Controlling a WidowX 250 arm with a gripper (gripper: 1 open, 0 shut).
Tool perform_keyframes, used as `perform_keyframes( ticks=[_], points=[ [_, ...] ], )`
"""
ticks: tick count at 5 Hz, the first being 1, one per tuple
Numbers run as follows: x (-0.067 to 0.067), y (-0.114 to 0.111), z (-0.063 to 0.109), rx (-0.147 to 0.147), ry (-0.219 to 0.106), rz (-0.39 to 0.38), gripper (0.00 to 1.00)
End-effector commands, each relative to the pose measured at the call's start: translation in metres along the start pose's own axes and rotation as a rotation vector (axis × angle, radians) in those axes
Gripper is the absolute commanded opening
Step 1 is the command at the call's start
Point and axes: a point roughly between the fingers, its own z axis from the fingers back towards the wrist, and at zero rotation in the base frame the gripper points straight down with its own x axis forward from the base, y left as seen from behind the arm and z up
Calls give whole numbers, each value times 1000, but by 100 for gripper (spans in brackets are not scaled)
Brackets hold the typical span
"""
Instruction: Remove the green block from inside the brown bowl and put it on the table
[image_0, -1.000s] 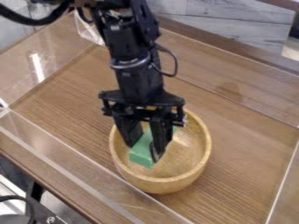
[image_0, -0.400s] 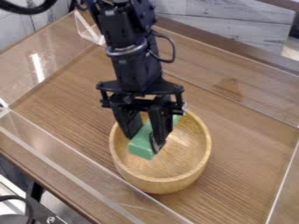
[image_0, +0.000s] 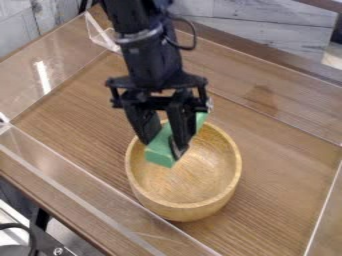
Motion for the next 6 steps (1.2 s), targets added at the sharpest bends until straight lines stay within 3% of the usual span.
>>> perform_keyframes(
  ticks=[1, 2, 6],
  points=[
    [7, -4, 24, -15, -67, -26, 0],
    [8, -4, 36, -27, -78, -29, 0],
    [9, 23, 31, -13, -79, -110, 0]
  ],
)
